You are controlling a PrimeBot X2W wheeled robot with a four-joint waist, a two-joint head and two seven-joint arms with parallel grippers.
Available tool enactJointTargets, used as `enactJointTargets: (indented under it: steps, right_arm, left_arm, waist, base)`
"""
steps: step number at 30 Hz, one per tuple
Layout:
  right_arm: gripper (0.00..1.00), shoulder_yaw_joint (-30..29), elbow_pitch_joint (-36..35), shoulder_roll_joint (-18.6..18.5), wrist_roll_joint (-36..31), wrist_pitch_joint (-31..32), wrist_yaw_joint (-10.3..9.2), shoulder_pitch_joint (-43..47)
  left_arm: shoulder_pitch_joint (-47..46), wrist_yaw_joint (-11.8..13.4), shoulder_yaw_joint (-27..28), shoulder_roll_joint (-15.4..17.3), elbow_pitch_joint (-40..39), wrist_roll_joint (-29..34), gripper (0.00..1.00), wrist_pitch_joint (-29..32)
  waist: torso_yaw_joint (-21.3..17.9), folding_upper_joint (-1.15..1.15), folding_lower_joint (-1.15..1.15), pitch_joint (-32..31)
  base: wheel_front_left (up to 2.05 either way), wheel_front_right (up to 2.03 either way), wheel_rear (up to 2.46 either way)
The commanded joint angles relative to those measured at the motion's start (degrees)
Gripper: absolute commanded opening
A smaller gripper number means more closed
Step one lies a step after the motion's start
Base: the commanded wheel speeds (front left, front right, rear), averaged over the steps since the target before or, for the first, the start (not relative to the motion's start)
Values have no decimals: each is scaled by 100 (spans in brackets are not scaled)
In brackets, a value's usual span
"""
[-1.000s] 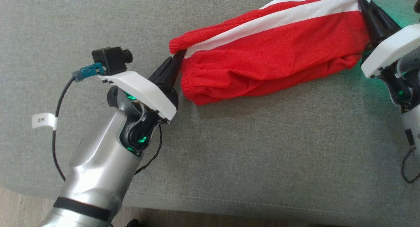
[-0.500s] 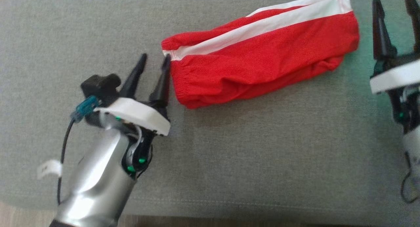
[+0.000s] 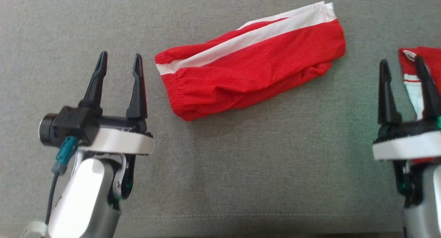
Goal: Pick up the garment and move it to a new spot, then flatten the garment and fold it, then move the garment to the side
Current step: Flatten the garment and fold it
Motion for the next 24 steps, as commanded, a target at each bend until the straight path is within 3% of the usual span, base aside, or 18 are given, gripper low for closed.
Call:
enactJointTargets:
  steps: [1, 9, 24]
  right_arm:
    - [100, 82, -275, 16, -48, 23, -4, 60]
    - [100, 77, -716, 257, -138, 268, -4, 574]
    - [100, 58, -824, 227, -140, 464, -4, 565]
  left_arm:
    - [-33, 10, 247, 171, -230, 78, 100, -28]
    - [436, 1, 350, 151, -218, 360, 100, -29]
    - [453, -255, 519, -117, -157, 428, 100, -29]
  waist:
    - [-56, 0, 0, -49]
    - [-180, 0, 0, -182]
    - [-126, 0, 0, -130]
  base:
    - [0, 0, 0]
    - [0, 0, 0]
    - [0, 0, 0]
